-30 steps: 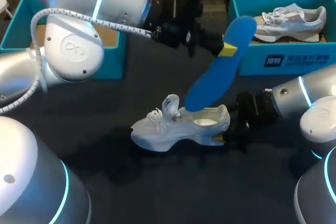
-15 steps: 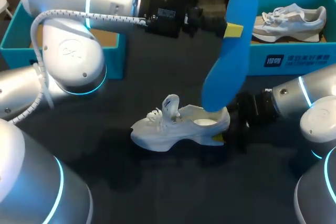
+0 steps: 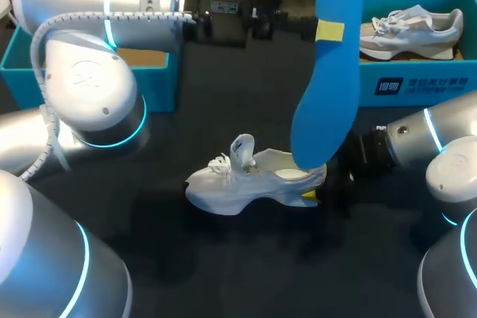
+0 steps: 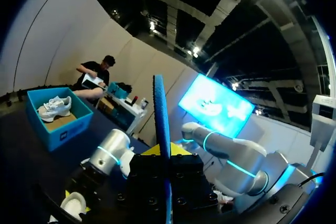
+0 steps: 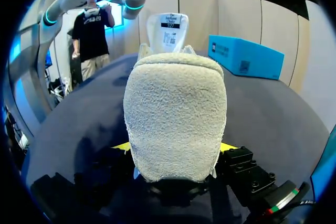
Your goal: Take the shoe out of the shoebox, open the shoe tongue, remove and reinsert the insole, then place the shoe into the shoebox
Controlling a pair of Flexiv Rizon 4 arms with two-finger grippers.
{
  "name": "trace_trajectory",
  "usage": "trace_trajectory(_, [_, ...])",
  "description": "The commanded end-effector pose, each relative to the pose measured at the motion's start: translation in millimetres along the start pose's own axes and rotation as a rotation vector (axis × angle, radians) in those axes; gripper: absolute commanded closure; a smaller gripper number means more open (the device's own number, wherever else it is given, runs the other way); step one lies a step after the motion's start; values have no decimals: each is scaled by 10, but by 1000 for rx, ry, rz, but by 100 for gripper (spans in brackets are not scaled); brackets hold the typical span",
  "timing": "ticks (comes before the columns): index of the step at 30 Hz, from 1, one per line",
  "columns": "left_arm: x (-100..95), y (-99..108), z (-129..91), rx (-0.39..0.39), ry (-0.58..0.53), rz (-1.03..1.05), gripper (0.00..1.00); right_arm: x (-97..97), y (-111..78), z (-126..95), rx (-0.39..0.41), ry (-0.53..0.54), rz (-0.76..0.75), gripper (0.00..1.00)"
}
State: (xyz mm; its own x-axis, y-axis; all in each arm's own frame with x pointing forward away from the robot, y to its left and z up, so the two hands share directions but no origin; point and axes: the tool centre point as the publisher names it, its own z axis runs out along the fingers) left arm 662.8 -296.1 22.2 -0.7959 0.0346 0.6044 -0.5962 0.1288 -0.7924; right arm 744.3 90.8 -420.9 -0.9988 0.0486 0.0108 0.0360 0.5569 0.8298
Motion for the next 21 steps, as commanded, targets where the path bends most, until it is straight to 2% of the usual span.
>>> trace_trajectory(1, [128,7,-189,-8,-1,-37,100,7,-8,7,3,-1,-1,100])
trace_trajectory(4, [166,6,-223,15,18,-63,100,7,-8,7,3,-1,-1,100])
trace_trajectory(10, [230,30,-235,12,62,-85,100,7,-8,7,3,-1,-1,100])
trace_trajectory(21, [317,33,-142,48,146,-99,100,7,-8,7,3,-1,-1,100])
